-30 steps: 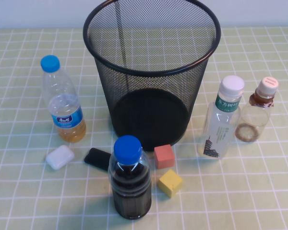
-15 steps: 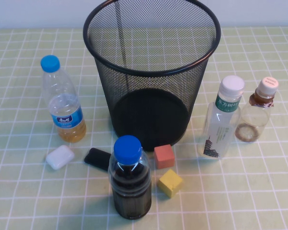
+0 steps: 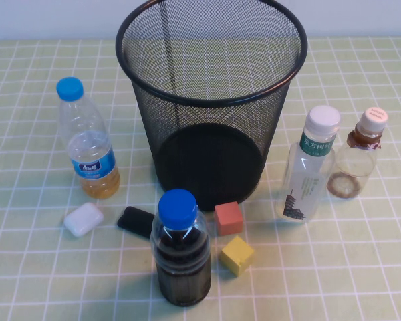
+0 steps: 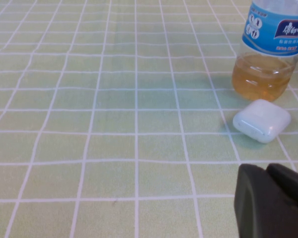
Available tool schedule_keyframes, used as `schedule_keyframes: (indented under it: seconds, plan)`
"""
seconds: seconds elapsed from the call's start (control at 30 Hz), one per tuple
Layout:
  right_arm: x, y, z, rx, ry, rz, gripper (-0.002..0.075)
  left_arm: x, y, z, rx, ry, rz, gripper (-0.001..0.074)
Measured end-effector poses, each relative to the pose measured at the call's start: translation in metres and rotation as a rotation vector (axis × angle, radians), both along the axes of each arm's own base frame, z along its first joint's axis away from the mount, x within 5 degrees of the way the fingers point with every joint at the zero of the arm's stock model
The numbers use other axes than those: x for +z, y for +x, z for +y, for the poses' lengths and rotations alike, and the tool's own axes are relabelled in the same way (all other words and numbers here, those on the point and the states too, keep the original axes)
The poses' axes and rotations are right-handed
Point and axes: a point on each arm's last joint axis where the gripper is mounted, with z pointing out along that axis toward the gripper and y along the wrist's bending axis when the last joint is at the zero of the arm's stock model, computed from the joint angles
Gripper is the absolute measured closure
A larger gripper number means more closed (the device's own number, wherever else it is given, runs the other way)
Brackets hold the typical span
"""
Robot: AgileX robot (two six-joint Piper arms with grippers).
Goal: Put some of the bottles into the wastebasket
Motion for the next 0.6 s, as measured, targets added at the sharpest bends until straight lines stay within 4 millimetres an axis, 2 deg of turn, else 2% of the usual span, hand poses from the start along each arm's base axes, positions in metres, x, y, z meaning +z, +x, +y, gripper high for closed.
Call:
schedule_keyframes:
  seconds: [0.27,0.5,0.6]
  plan:
    - [0.017,0.059,0.022,0.261,-0.061,0.273,0.0736,0.000,0.000,0.000,0.000,0.000,0.000,0.0736]
    - [0.008,0.112,0.047,0.392,-0.080,0.425,0.0732,0.000,0.000,0.000,0.000,0.000,0.000,0.0736]
    - [0.000,0.129,0.055,0.411,-0.113,0.482,0.0682,0.000,0.000,0.000,0.000,0.000,0.000,0.0736]
